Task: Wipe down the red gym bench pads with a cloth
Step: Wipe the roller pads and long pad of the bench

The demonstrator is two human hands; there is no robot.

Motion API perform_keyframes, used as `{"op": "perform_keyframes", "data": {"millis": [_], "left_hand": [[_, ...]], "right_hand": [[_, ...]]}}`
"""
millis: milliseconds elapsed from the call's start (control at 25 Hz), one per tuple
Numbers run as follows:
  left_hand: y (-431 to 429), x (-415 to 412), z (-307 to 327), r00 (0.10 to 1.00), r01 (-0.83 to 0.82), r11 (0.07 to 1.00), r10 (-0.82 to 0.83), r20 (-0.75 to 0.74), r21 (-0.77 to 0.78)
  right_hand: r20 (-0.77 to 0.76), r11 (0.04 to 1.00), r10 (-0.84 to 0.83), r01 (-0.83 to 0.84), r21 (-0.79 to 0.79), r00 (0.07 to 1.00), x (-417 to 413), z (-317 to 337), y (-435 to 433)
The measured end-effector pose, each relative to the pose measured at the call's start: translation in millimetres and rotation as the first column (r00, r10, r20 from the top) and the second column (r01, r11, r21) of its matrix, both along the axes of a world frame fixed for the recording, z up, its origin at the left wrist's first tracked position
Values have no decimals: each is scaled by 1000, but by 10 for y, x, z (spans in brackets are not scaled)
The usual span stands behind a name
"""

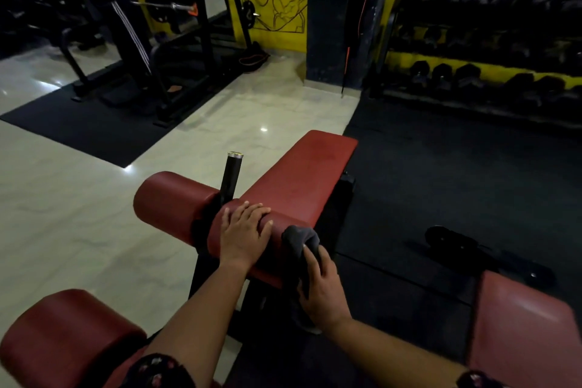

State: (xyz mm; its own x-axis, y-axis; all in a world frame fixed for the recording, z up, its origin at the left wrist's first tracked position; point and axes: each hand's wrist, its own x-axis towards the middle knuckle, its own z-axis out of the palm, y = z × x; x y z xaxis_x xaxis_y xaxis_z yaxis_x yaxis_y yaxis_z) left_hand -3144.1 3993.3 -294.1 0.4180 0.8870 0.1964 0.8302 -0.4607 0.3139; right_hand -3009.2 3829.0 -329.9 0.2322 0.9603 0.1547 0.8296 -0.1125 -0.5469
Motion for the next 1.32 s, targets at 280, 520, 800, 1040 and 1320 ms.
{"op": "perform_keyframes", "data": {"millis": [280,520,800,1040,1320], "left_hand": [[62,-12,28,993,58,998,-57,-99,4],[67,109,339,920,169,983,-129,-371,77],[39,397,480,874,411,911,-391,-289,11],[-22,886,789,780,542,840,-498,-380,11],[150,1270,813,715,608,768,-640,-281,-201]], "right_hand": [[536,950,304,-295,-105,788,616,145,64],[502,881,391,-154,-448,771,1153,667,135],[427,874,175,61,-483,887,1632,1159,-97],[492,841,165,139,-523,855,1714,1387,-257],[516,828,111,208,-521,849,1972,1580,-300]]}}
